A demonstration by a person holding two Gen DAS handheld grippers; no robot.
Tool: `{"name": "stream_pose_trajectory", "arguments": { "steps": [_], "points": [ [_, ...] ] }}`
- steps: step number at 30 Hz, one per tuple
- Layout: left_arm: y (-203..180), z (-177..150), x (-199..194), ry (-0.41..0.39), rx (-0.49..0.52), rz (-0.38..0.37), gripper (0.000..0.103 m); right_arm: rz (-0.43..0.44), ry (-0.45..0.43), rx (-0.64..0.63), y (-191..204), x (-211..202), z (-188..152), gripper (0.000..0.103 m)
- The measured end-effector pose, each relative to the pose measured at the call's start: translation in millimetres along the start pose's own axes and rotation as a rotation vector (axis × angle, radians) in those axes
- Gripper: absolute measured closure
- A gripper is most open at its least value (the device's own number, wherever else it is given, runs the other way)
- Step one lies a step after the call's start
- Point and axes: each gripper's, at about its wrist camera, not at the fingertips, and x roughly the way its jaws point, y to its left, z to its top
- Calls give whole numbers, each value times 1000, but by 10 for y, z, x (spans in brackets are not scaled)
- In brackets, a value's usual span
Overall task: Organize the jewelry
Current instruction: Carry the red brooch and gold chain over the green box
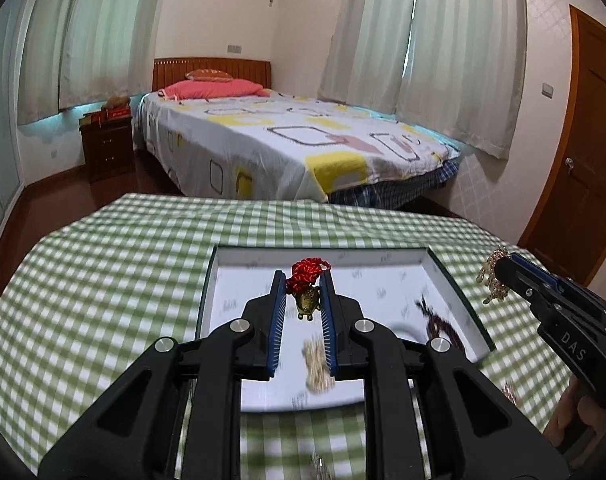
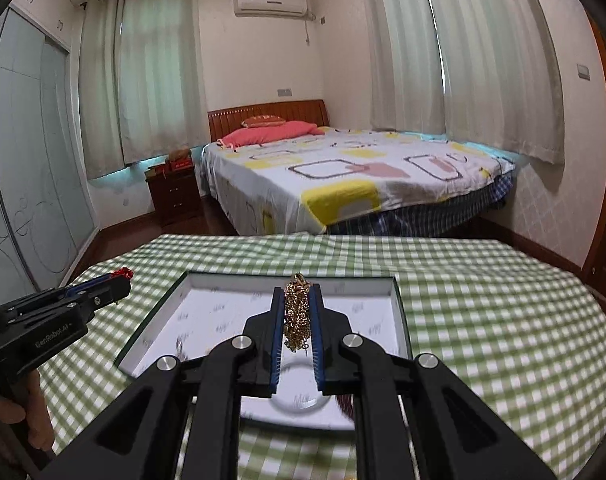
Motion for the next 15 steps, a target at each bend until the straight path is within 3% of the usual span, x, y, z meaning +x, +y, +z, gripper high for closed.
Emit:
{"name": "stream_pose_trajectory", "arguments": {
  "steps": [7,15],
  "points": [
    [6,90,444,-15,9,13,86,-12,0,-2,-96,364,38,90],
    [171,-95,1172,168,-14,51,86,-22,122,18,-246,951,-177,90]
  ]
}}
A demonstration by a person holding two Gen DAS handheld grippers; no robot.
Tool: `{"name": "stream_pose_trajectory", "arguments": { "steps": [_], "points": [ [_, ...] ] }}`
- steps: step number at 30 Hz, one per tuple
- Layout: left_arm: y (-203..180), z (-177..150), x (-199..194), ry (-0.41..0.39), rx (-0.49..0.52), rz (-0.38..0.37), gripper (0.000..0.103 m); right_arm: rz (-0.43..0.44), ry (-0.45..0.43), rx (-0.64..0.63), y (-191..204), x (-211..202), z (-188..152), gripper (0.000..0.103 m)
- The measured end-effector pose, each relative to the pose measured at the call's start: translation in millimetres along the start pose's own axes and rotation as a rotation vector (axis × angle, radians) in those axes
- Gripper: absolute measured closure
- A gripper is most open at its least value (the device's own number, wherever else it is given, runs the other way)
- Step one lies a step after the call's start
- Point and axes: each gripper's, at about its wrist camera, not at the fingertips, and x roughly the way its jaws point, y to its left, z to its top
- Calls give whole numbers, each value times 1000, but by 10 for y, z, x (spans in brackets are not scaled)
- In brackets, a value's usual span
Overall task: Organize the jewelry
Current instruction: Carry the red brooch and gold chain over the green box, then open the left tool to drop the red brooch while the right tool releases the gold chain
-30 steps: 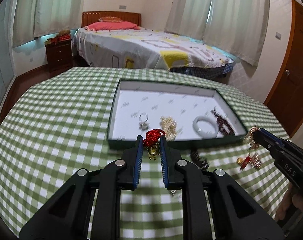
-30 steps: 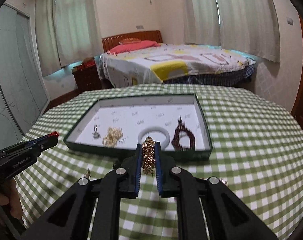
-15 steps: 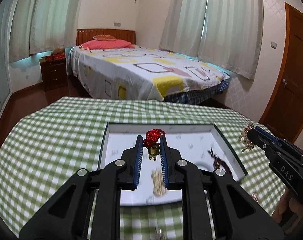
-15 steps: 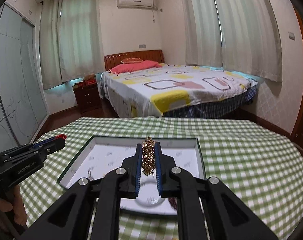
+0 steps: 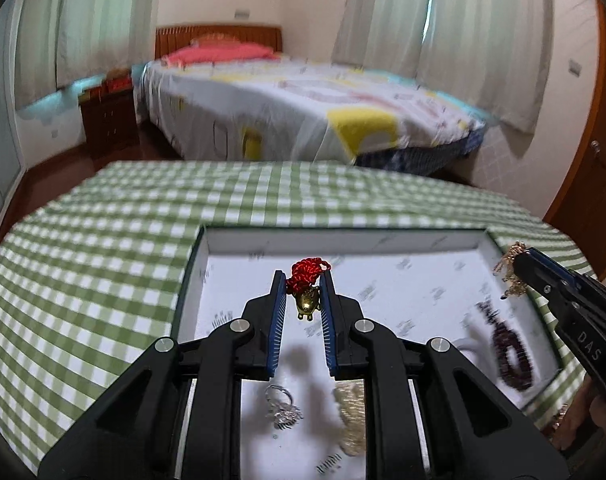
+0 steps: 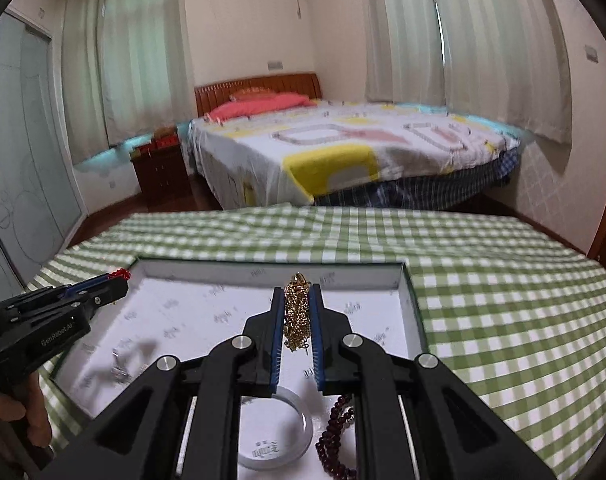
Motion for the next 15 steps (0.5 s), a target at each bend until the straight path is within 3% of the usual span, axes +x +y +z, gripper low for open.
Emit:
{"name": "stream_pose_trajectory", "arguments": {
  "steps": [7,15],
  "points": [
    [132,-75,331,128,-33,4,86,-7,115,19,-57,299,-110,90],
    [111,-104,459,182,-29,21,86,-19,198,28,-74,451,-158,90]
  ]
}}
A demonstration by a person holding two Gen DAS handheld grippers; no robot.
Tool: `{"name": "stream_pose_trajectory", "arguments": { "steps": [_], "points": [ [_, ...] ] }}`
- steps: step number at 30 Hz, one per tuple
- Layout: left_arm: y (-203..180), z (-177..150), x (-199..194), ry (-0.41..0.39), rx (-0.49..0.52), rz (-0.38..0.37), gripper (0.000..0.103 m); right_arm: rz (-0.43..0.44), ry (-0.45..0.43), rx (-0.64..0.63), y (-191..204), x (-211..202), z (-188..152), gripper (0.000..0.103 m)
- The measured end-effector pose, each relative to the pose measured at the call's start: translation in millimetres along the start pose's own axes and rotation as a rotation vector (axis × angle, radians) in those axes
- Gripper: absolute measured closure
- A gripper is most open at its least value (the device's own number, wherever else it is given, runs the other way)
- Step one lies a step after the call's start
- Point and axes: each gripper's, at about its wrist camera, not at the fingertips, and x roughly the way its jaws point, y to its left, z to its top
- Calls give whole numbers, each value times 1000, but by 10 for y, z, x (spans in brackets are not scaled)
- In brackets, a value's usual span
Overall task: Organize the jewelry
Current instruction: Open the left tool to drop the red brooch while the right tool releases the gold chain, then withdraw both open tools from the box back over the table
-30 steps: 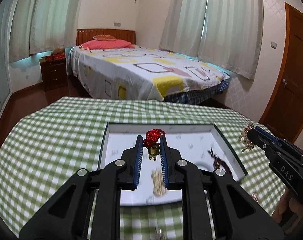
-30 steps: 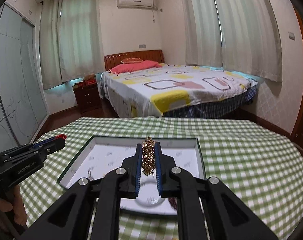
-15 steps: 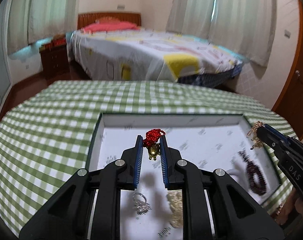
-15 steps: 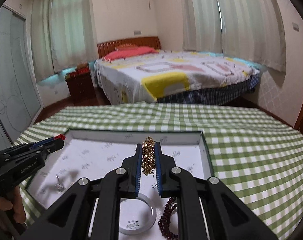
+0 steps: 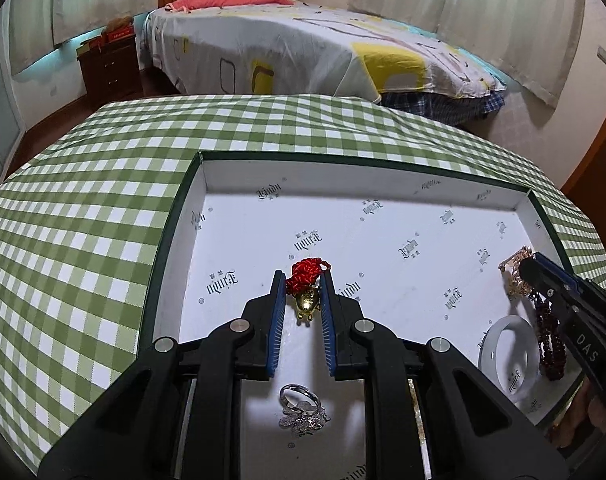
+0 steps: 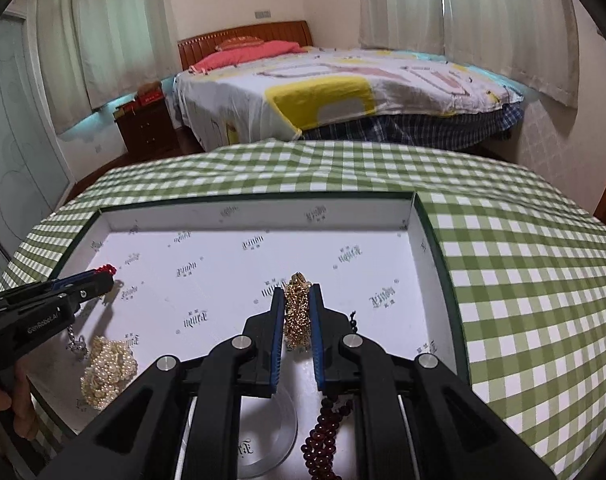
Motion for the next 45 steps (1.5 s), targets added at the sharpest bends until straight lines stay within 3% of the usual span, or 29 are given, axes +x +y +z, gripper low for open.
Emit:
{"name": "stream_pose_trajectory", "arguments": {
  "steps": [7,9,14,18,24,31,45],
  "points": [
    [9,13,10,3,2,11,83,-2,34,17,-30,52,-11,88],
    [8,13,0,-2,2,12,75,-1,36,21,-39,55,-14,85],
    [12,2,-38,-11,-2,10,67,0,27,30,-61,32,-21,79],
    [25,-7,-114,-40,-12,2,47,-3,8,28,-63,-22,-35,70],
    [29,-52,-233,-81,-22,-21,42,-11,-45,25,-58,-180,-45,65],
    [77,-174,-543,-189,-32,-24,36,-30,-106,4,-8,-428,-58,62],
    [91,-664,-1121,-219,-51,-25,36,-54,-158,-18,124,-1009,-406,58]
  ]
}}
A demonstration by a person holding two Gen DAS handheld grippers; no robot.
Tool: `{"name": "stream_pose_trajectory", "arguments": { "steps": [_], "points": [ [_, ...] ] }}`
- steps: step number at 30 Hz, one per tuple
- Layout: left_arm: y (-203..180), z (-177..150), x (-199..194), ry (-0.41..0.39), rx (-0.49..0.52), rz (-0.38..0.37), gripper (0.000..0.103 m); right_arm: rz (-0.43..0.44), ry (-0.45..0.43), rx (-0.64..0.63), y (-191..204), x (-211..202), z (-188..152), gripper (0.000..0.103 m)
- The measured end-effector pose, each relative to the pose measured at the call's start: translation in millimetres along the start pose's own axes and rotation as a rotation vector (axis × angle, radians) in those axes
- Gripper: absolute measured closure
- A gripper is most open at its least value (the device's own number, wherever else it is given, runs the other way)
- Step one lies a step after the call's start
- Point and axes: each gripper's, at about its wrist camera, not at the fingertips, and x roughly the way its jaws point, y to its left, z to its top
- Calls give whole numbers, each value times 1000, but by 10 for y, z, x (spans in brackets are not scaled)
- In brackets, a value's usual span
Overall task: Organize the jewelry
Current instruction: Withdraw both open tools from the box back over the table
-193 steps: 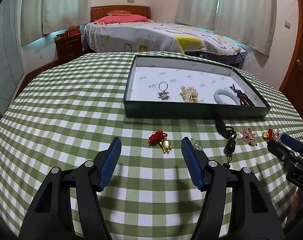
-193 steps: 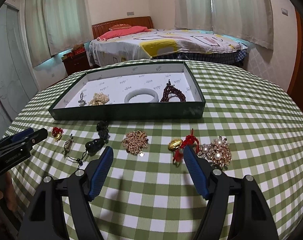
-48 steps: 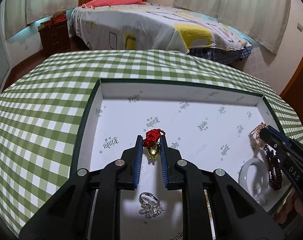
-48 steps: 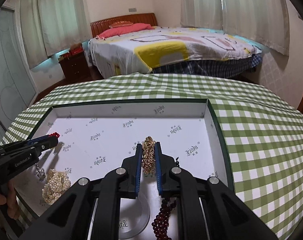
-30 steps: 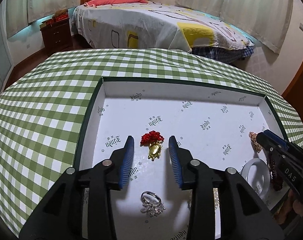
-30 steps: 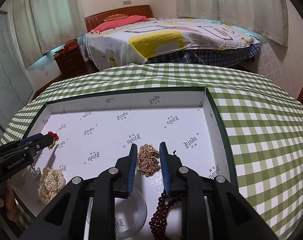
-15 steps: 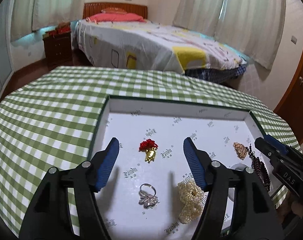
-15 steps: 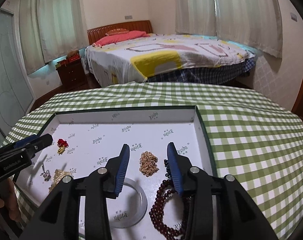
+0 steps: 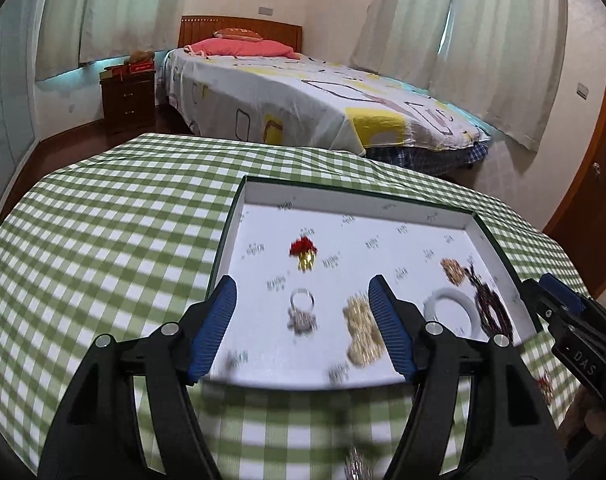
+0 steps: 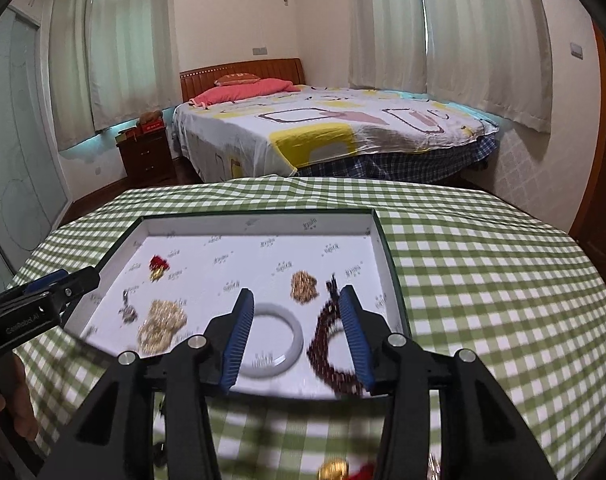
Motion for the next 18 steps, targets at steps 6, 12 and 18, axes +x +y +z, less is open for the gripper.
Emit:
{"name": "stream_pose_trajectory", "arguments": {
  "steps": [6,12,18],
  "points": [
    [-33,-259,-196,27,15,-6,36,-6,10,17,-35,-214,-199,58],
    [-88,-511,-347,50,35,-10,36,-13,21,25,-62,-413,-450,58],
    [-179,-742,-434,67,66,-12,36,-14,37,26,-79,-552,-665,58]
  ]
}}
